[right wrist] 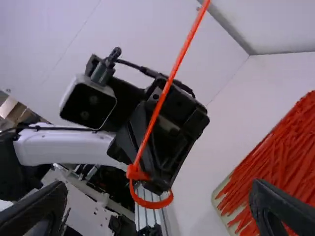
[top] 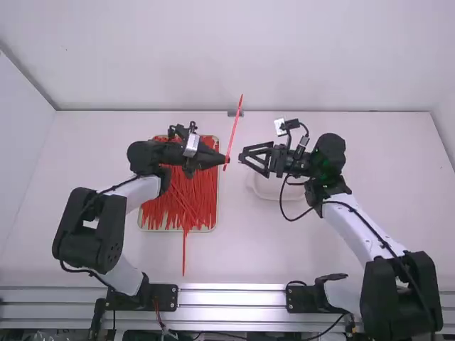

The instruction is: Fasten the cable tie

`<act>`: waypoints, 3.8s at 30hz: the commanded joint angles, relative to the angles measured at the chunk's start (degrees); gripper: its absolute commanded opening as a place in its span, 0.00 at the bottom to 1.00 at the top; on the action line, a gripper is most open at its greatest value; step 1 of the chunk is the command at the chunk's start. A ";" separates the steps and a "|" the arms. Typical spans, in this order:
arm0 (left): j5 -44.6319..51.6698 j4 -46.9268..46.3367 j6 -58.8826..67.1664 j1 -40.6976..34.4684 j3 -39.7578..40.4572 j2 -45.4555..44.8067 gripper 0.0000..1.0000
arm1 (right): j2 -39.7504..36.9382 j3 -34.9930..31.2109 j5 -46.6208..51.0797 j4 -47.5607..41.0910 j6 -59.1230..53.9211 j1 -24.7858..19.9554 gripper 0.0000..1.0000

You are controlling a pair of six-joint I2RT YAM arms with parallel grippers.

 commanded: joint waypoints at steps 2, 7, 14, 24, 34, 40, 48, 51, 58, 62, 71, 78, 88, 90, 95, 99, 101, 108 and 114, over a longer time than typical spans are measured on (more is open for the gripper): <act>0.02 0.39 -0.61 -0.15 1.55 0.11 0.01 | -0.94 1.62 3.32 0.28 -0.92 1.31 0.98; -0.46 0.33 -0.63 -0.15 1.57 0.11 0.02 | -0.94 1.62 6.88 0.37 -0.94 3.43 1.00; -0.46 0.13 -0.96 -1.01 1.51 0.11 0.02 | -0.94 1.62 9.92 3.34 -0.72 6.32 0.79; -0.44 -0.15 -0.61 -2.43 1.44 0.11 0.02 | -0.94 1.62 12.02 3.19 -0.31 7.61 0.49; -0.46 -0.28 -0.57 -2.47 0.66 0.11 0.02 | -0.94 1.62 10.97 3.17 -0.26 7.61 0.00; -0.46 -0.28 -1.03 -2.43 0.61 0.11 0.11 | -0.94 1.62 8.94 3.32 -0.26 6.49 0.00; -0.98 0.02 -2.69 -1.88 0.81 0.11 0.52 | -0.94 1.62 1.18 4.70 1.90 2.29 0.00; -2.64 -0.52 -6.34 0.11 1.25 0.11 0.99 | -0.94 1.62 -0.76 4.83 2.21 0.87 0.00; -4.48 -6.10 -20.68 5.99 3.10 0.11 0.99 | -0.94 1.60 -1.29 4.17 0.39 -2.10 0.00; -5.22 -12.50 -23.39 8.72 3.23 0.11 0.99 | -0.94 1.60 -1.33 4.11 -0.55 -4.31 0.00; -5.38 -32.89 -22.36 12.11 3.13 0.11 0.99 | -0.92 1.62 0.09 -7.54 -9.27 -9.49 0.00; -3.67 -43.65 -17.51 12.41 3.13 0.11 0.99 | -0.94 1.62 0.22 -15.82 -17.14 -12.59 0.00; -8.63 -65.46 -5.18 15.10 3.19 0.11 0.99 | -0.94 1.62 0.68 -25.51 -25.40 -16.02 0.00; -10.10 -70.12 -2.49 15.69 3.41 0.11 0.99 | -0.87 1.60 0.70 -26.14 -25.99 -16.17 0.00; -15.21 -81.94 5.14 15.87 4.39 0.11 0.99 | -0.90 1.62 5.97 -32.06 -30.69 -16.72 0.00; -21.33 -94.12 12.90 15.89 6.88 0.11 0.99 | -0.90 1.62 10.38 -35.91 -33.35 -16.28 0.00; -23.54 -100.41 17.20 15.23 8.68 0.11 0.99 | -0.90 1.62 12.96 -37.53 -34.36 -16.24 0.00; -28.68 -113.02 24.17 14.84 12.94 0.11 0.99 | -0.90 1.62 20.57 -42.75 -37.75 -15.41 0.00; -30.60 -116.50 25.70 14.86 14.05 0.00 0.99 | -0.90 1.62 27.82 -45.38 -38.71 -13.03 0.00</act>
